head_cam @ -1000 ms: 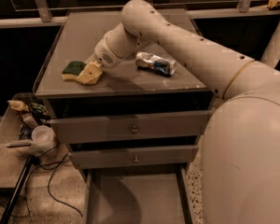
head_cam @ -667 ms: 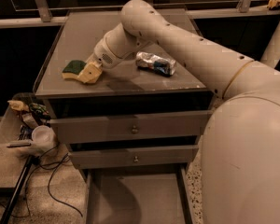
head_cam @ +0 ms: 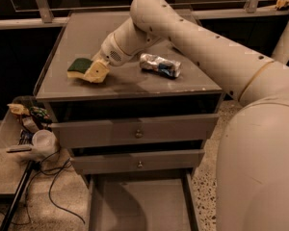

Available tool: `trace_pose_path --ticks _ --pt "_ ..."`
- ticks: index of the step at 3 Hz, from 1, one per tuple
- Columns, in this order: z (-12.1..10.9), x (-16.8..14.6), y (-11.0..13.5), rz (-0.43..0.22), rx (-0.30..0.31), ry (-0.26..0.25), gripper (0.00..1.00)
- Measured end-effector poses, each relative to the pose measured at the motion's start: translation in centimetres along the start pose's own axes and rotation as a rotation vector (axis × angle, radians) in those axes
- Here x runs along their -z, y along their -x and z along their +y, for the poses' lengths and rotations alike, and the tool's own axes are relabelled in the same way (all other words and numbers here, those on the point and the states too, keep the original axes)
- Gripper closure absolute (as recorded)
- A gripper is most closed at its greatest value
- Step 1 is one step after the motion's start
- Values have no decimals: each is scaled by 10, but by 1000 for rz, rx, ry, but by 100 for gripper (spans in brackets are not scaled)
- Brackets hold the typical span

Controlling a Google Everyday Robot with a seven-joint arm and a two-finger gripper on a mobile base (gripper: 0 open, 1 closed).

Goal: Place sponge into bottom drawer

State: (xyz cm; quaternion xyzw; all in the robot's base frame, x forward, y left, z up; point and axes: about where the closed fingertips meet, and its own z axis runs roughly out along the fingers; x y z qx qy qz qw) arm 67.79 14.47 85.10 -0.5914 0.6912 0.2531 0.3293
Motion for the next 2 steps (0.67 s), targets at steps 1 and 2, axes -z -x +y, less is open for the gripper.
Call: trace_pose_path --ticks 1,2 --pt "9 39 0 -37 17 -54 100" --pt "26 84 -9 -79 27 -125 100"
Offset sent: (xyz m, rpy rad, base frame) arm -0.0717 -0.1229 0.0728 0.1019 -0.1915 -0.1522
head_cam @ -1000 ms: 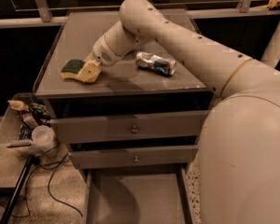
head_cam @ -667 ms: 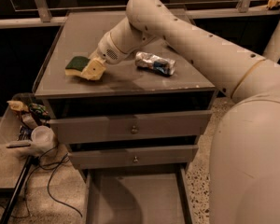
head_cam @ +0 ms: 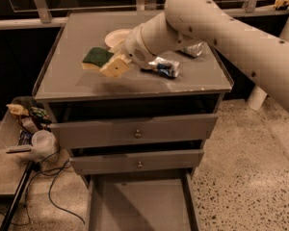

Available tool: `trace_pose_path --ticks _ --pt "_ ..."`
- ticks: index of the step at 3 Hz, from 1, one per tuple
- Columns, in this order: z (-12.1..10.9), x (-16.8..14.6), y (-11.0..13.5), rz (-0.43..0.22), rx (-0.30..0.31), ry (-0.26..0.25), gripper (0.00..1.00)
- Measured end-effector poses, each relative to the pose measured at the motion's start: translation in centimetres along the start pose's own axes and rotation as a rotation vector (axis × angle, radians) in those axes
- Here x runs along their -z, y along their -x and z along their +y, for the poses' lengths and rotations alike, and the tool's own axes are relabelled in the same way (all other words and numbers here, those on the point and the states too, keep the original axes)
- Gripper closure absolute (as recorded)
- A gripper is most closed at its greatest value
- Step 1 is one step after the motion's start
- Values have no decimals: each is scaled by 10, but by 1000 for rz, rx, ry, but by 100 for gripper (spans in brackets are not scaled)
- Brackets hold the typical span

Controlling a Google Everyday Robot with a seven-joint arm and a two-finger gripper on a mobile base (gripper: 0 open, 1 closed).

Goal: Place sponge into bottom drawer

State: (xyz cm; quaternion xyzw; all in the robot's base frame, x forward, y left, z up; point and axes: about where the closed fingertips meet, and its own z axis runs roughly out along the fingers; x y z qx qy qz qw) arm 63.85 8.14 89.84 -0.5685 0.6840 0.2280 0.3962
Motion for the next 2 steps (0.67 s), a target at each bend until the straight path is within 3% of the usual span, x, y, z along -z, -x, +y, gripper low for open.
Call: trace_pose_path --ticks 1,2 --pt "17 41 -11 -13 10 -62 100" --pt "42 72 -35 -1 7 -92 100"
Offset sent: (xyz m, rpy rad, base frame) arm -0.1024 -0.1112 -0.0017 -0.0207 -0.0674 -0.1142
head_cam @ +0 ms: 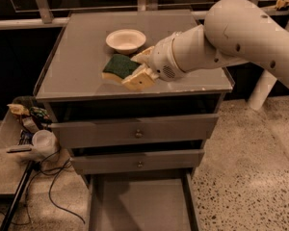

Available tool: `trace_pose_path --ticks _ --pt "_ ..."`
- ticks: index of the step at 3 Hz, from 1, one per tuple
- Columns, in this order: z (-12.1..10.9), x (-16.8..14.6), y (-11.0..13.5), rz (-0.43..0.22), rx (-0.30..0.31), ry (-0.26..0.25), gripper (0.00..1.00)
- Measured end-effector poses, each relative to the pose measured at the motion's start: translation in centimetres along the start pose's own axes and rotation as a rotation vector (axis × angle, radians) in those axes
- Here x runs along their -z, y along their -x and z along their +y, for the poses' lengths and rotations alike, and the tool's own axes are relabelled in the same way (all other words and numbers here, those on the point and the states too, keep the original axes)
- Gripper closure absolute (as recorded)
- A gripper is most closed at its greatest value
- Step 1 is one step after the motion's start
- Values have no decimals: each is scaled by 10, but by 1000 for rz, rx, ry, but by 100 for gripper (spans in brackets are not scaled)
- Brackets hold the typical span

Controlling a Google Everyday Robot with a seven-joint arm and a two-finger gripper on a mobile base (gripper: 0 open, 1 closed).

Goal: Place sponge into bottom drawer

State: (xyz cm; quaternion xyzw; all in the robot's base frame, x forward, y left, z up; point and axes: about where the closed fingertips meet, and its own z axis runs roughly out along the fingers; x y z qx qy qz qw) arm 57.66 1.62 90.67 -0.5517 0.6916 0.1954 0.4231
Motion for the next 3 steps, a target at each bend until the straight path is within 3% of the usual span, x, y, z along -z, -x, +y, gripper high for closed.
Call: trace_pose_path --ticks 2,3 --pt "69 29 -68 -33 -40 18 100" --pt "111 20 -126 -48 -141 51 100"
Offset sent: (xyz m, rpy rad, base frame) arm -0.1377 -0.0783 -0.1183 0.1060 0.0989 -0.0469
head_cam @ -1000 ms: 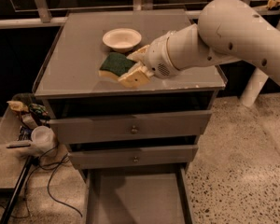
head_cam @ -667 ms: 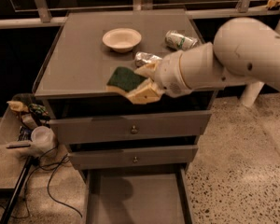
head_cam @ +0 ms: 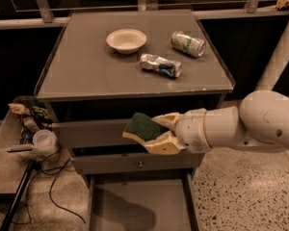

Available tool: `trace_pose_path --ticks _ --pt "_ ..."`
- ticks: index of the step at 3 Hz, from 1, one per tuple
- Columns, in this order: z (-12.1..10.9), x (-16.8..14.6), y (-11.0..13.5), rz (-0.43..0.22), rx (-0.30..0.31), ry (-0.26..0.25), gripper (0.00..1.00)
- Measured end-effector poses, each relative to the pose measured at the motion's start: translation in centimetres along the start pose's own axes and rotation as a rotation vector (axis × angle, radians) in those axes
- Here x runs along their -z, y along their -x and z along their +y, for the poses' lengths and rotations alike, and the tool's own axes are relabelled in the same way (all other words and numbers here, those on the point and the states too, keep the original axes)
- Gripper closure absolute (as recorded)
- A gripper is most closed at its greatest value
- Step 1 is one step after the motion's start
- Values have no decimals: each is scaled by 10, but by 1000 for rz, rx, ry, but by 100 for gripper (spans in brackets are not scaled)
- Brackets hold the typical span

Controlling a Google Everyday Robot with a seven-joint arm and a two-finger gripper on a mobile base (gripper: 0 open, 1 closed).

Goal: Place sponge into bottom drawer

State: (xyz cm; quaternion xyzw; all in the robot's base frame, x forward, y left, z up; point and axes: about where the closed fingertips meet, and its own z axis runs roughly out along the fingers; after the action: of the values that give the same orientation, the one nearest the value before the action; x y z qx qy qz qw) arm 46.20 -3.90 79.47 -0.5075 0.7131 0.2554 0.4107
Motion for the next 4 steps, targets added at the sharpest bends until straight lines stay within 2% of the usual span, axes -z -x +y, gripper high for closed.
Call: trace_pose_path --ticks 1,2,3,4 --pt "0 0 0 0 0 0 100" --pt "7 -21 -9 12 -30 31 100" --pt "18 -50 -43 49 -107 64 100" --pt "24 -74 -92 98 -202 61 100"
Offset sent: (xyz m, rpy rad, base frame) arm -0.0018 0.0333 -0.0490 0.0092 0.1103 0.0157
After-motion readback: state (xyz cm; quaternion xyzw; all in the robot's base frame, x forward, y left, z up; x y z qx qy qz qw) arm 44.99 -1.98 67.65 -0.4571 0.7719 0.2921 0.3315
